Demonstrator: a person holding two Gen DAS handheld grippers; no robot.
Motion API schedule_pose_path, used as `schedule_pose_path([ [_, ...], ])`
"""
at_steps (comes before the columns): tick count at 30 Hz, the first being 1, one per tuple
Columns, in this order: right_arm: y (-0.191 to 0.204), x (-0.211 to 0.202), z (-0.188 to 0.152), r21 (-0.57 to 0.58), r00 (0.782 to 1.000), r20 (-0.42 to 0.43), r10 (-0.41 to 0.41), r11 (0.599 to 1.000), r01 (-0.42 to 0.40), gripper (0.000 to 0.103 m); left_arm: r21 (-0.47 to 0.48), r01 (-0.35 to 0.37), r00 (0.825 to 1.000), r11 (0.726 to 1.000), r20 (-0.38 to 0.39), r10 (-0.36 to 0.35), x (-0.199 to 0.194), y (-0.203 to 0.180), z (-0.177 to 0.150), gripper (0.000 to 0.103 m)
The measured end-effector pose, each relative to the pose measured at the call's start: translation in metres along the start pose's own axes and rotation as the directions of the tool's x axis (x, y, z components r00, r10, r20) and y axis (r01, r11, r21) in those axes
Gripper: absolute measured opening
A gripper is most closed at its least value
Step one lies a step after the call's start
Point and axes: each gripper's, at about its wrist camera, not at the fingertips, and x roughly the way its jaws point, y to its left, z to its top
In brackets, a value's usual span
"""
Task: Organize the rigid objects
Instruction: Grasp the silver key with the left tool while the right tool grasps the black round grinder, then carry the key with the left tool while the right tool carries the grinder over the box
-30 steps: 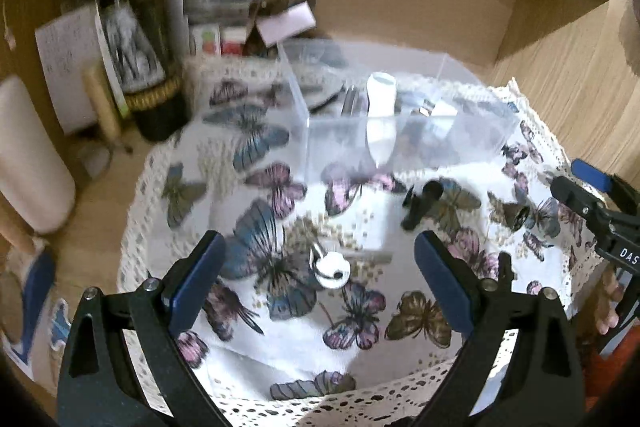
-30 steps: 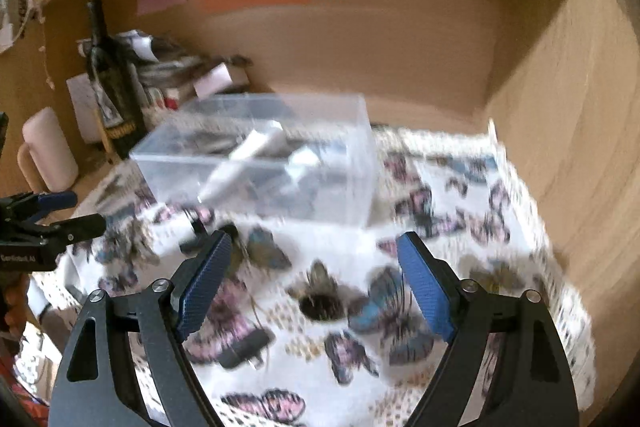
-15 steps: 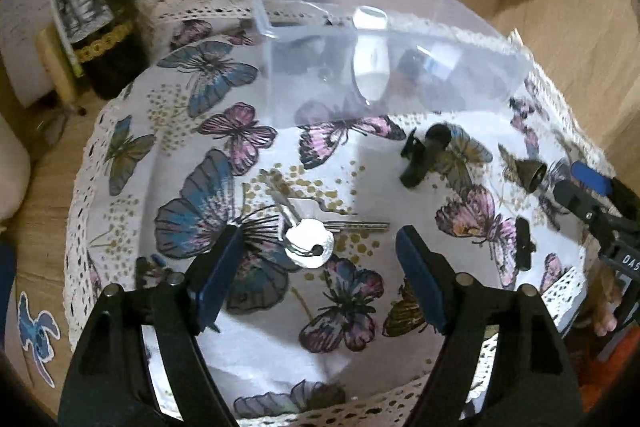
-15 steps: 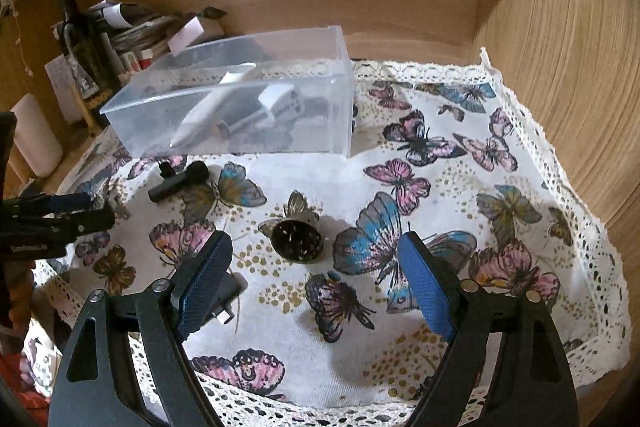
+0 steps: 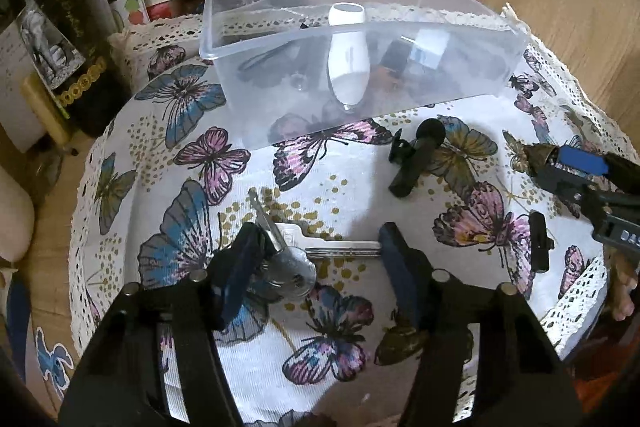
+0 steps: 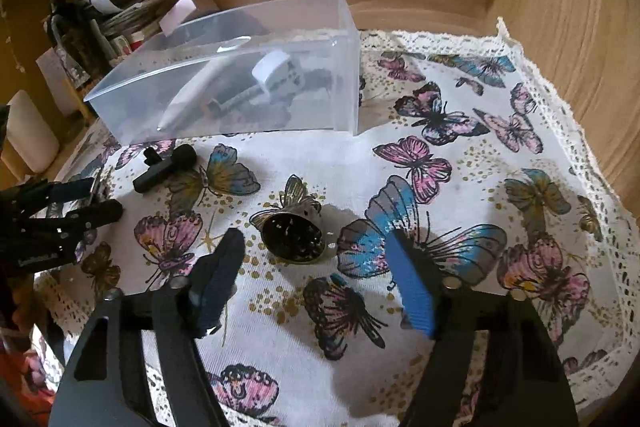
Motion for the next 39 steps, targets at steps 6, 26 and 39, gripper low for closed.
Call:
schedule_pose_path([
  [6, 0.003, 0.005, 0.004, -0.005, 1.0, -0.007, 0.01, 1.0, -0.01, 0.041, -0.014, 0.006, 1.0, 1.0, 0.014, -0.006, -0.003, 0.001, -0.002, 0.061],
  [26, 0.006, -0.024, 0.021, 0.002, 0.993, 0.116, 0.01, 1.0, -0.01, 0.031, -0.071, 0.046, 0.987, 0.996, 0.155, -0.034, -0.05, 0.01, 0.012, 0.061],
  [39, 0.016, -0.053, 0.049, -0.023, 0.968, 0.249, 0.038, 0.999, -0.033, 0.031, -0.047, 0.037, 0.951, 0.998, 0.308, -0.02, -0.097, 0.004, 0.04, 0.061],
])
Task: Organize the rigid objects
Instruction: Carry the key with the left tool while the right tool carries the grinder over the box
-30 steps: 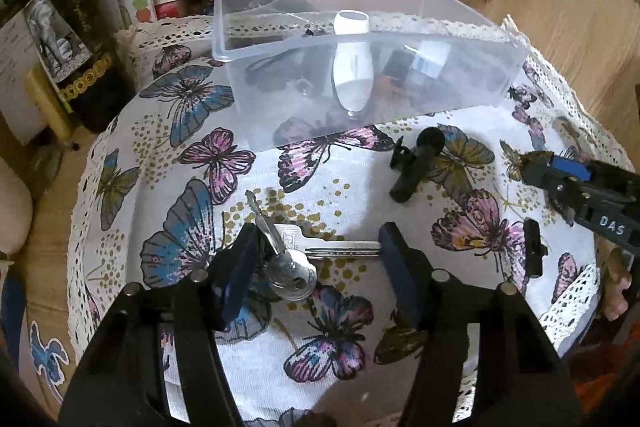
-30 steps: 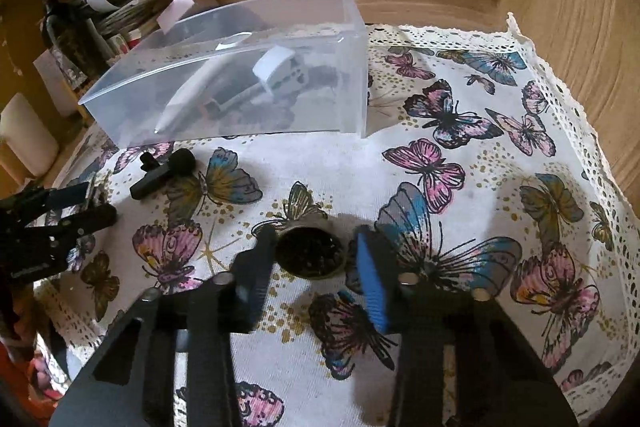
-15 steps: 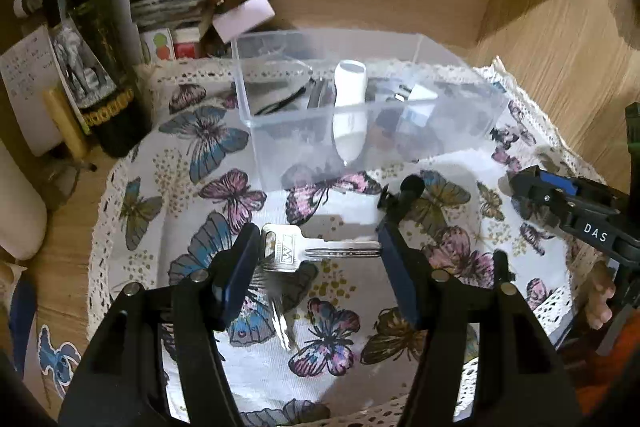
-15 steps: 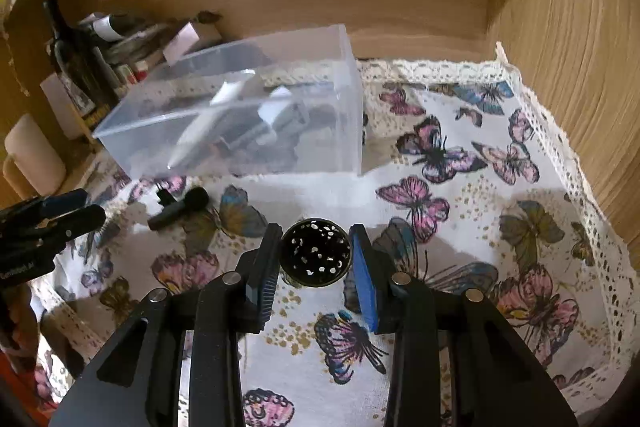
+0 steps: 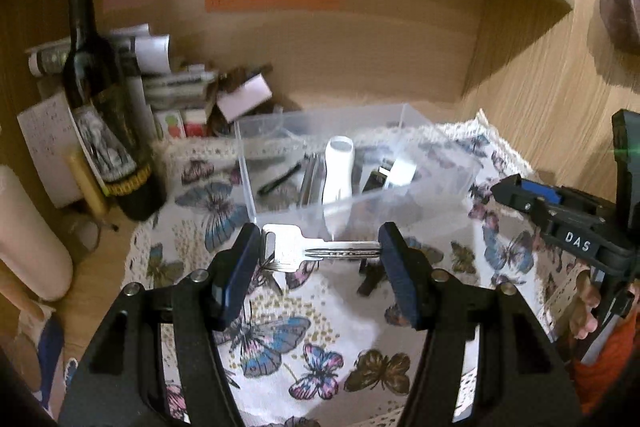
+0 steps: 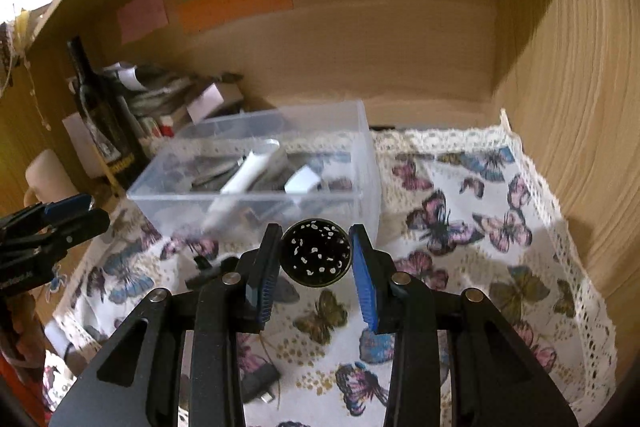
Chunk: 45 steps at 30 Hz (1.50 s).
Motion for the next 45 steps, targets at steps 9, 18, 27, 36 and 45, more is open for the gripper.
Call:
schedule_pose_path([
  [9, 0.004, -0.007, 0.027, -0.018, 0.997, 0.077, 0.014, 1.0, -0.013, 0.031, -0.013, -0.001, 0.994, 1.0, 0.111, 0.003, -0.016, 0.001, 0.039, 0.061],
  [18, 0.006, 0.002, 0.055, -0.032, 0.992, 0.128, 0.016, 0.999, -0.012, 0.031, -0.047, -0.017, 0.987, 0.999, 0.16, 0.024, -0.005, 0.009, 0.067, 0.061],
  [27, -0.002, 0.052, 0.055, -0.011, 1.0, 0.03, -0.001, 1.0, 0.001, 0.032, -0.082, -0.022, 0.997, 0.996, 0.065, 0.027, 0.044, 0.021, 0.07, 0.061],
  [36, -0.006, 0.088, 0.048, 0.001, 0.998, -0.063, 0.005, 1.0, -0.005, 0.032, -0.104, -0.021, 0.999, 0.994, -0.04, 0.017, 0.086, 0.032, 0.06, 0.06],
  [45, -0.002, 0.1, 0.043, -0.023, 0.995, -0.096, 0.004, 1.0, -0.006, 0.032, -0.072, 0.017, 0.993, 0.997, -0.115, -0.026, 0.107, 0.024, 0.054, 0.036],
])
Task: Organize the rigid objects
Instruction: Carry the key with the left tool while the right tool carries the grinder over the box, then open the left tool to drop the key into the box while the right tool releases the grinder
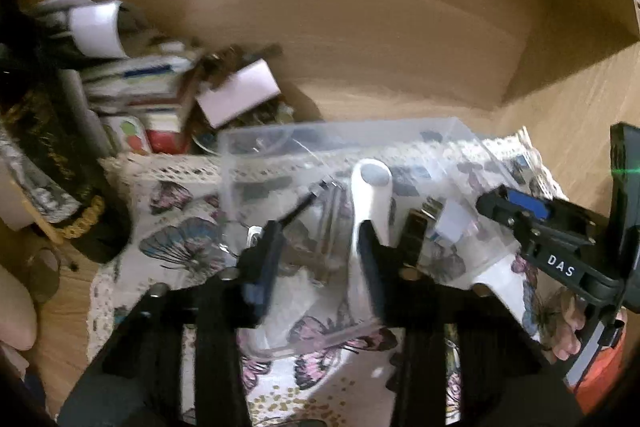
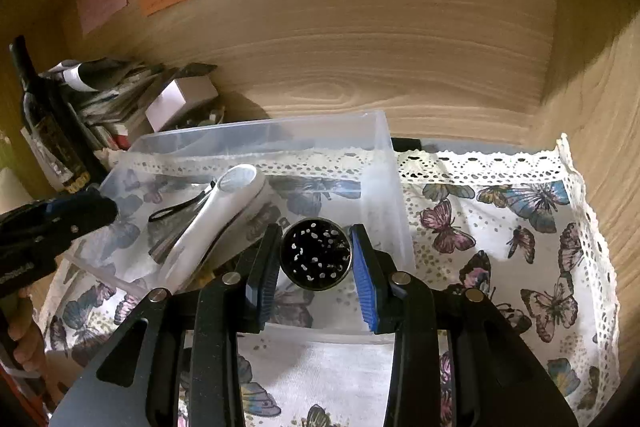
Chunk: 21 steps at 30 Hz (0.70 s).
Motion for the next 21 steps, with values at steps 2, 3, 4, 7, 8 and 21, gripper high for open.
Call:
schedule_pose_path([
  [2, 0.001, 0.001, -0.001, -0.003, 1.0, -0.003, 0.002, 1.0, -0.002, 0.032, 0.015, 0.001, 1.0, 1.0, -0.009, -0.001, 0.003, -0.005, 0.0, 0.036],
  [3, 0.001, 0.001, -0.001, -0.005, 1.0, -0.004, 0.001, 1.0, -0.001, 0.032, 0.022, -0.004, 1.0, 1.0, -0.011, 0.004, 0.004, -0.007, 0.001, 0.036],
  [4, 0.001, 0.001, -0.001, -0.005, 1.0, -0.004, 0.003, 1.0, -0.003, 0.032, 0.022, -0.004, 1.0, 1.0, -0.012, 0.004, 0.004, -0.008, 0.001, 0.036],
  [7, 0.0, 0.001, -0.001, -0.003, 1.0, -0.005, 0.008, 1.0, -0.008, 0.032, 0.012, 0.002, 1.0, 1.0, 0.0, -0.002, -0.004, -0.006, 0.005, 0.036],
  [8, 0.001, 0.002, 0.0, -0.003, 1.0, -0.005, 0.009, 1.0, -0.009, 0.032, 0.01, 0.001, 1.0, 1.0, 0.015, -0.001, -0.009, -0.004, 0.006, 0.036],
  [21, 0.005, -0.003, -0.002, -0.021, 1.0, 0.006, 0.005, 1.0, -0.005, 0.049, -0.038, -0.122, 0.992, 0.992, 0.016, 0.123, -0.04, 0.053, -0.01, 0.06],
])
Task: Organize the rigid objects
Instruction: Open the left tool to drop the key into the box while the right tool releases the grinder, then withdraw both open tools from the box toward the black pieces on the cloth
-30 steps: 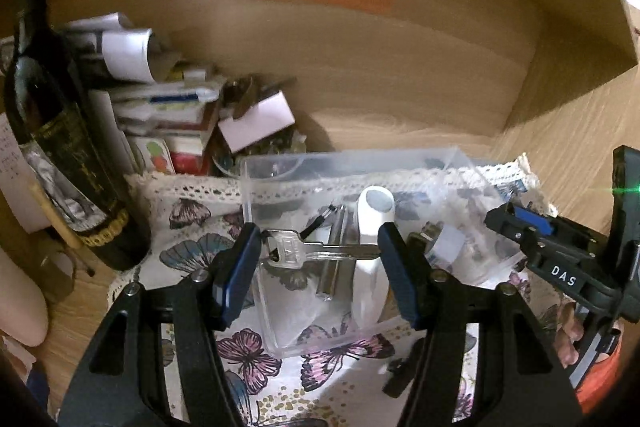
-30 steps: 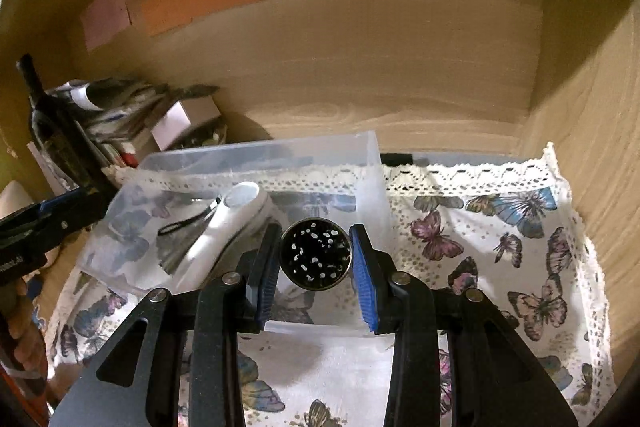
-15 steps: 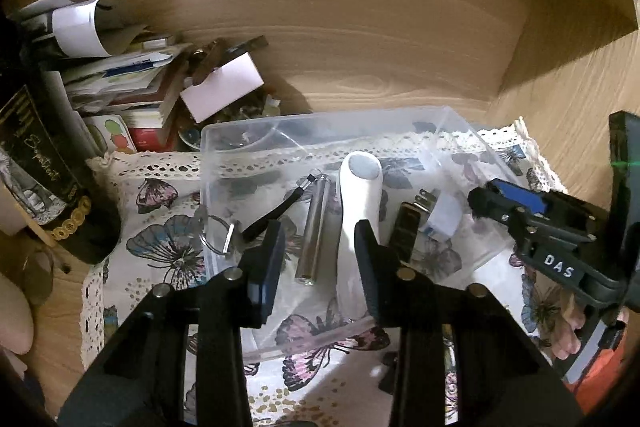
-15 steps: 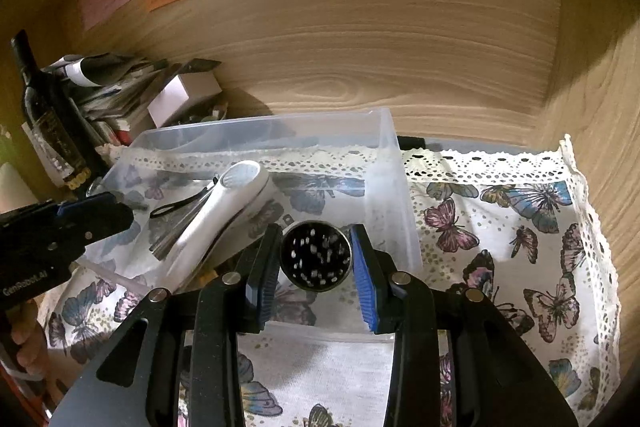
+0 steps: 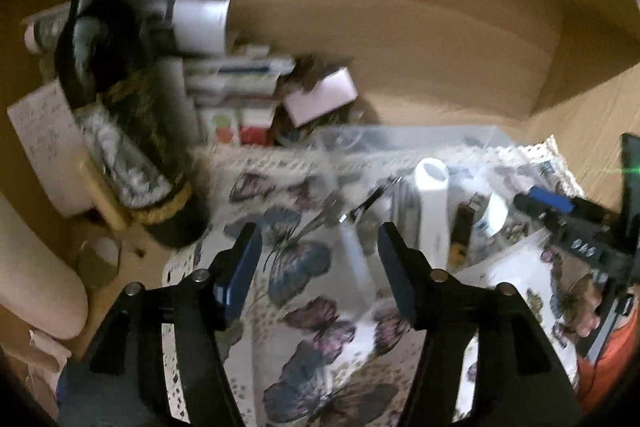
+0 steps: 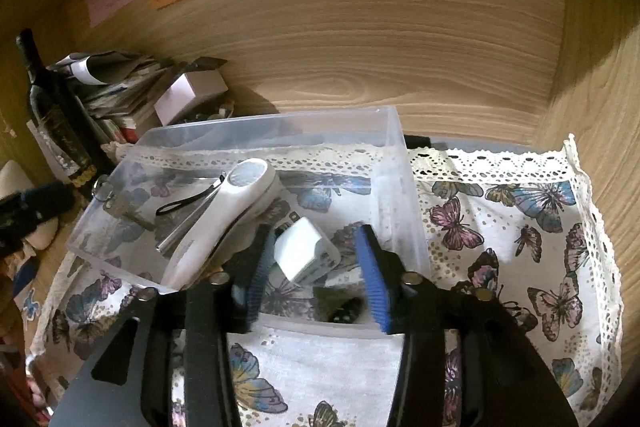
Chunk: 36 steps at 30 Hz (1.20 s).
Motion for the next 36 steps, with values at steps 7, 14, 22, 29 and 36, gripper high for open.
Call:
schedule_pose_path([
  [7, 0.005, -0.007, 0.0, -0.018, 1.0, 0.026, -0.016, 1.0, 0.017, 0.059, 0.02, -0.004, 1.0, 1.0, -0.013, 0.004, 0.008, 0.006, -0.001, 0.063],
  [14, 0.002, -0.007, 0.0, -0.001, 1.0, 0.025, -0.014, 1.0, 0.014, 0.061, 0.051, -0.075, 0.996, 0.996, -0.034, 0.076, 0.014, 0.025, -0.009, 0.063],
  [22, 0.003, -0.013, -0.001, -0.009, 0.999, 0.038, -0.027, 1.0, 0.028, 0.061, 0.103, 0.098, 0.988, 0.99, -0.131, -0.084, 0.057, 0.027, -0.006, 0.034],
  [29, -0.003, -0.022, -0.003, -0.008, 0.998, 0.04, -0.041, 0.999, 0.041, 0.061, 0.083, 0.151, 0.983, 0.985, -0.12, -0.14, 0.07, 0.033, 0.008, 0.034],
  [36, -0.004, -0.037, -0.017, -0.05, 0.997, 0.034, -0.068, 0.996, 0.07, 0.061, 0.049, 0.136, 0.986, 0.99, -0.101, -0.13, 0.073, 0.036, 0.014, 0.034],
])
